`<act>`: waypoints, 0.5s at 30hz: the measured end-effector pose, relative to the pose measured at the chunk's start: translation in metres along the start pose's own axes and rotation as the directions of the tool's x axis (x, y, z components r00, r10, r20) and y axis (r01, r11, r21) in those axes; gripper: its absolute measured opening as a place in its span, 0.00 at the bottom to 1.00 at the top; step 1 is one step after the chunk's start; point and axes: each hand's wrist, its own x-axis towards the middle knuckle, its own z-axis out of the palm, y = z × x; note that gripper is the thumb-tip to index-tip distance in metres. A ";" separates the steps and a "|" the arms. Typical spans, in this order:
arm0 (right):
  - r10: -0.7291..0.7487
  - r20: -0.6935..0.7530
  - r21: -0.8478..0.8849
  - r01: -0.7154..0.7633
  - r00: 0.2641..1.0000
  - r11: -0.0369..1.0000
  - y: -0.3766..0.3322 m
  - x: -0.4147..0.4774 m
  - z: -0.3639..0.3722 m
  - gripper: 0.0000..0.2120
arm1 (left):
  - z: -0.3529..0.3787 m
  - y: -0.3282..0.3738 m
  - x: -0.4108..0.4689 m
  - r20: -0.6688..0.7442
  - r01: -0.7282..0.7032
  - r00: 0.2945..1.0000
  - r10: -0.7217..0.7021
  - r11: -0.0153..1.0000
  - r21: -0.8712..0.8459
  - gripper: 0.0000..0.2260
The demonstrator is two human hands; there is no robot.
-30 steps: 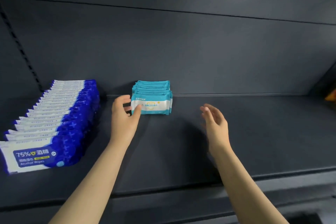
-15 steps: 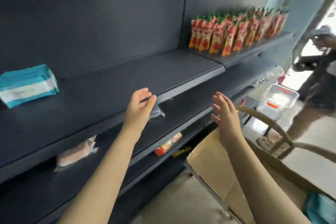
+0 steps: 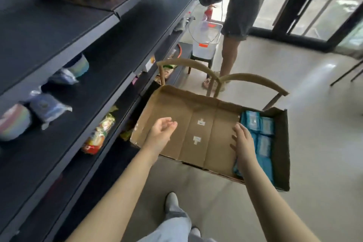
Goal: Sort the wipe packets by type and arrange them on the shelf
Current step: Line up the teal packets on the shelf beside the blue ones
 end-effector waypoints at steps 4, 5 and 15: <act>0.142 -0.140 0.006 -0.143 0.980 0.990 0.038 0.034 -0.037 0.20 | 0.047 -0.027 0.030 0.131 0.127 0.983 -0.132 0.991 0.046 0.12; 0.173 -0.176 0.017 -0.173 0.969 0.985 0.047 0.042 -0.045 0.20 | 0.058 -0.033 0.037 0.152 0.159 0.974 -0.165 0.986 0.055 0.12; 0.425 -0.320 0.097 -0.417 0.847 0.904 0.125 0.126 -0.131 0.20 | 0.162 -0.095 0.098 0.275 0.319 0.874 -0.401 0.899 0.299 0.12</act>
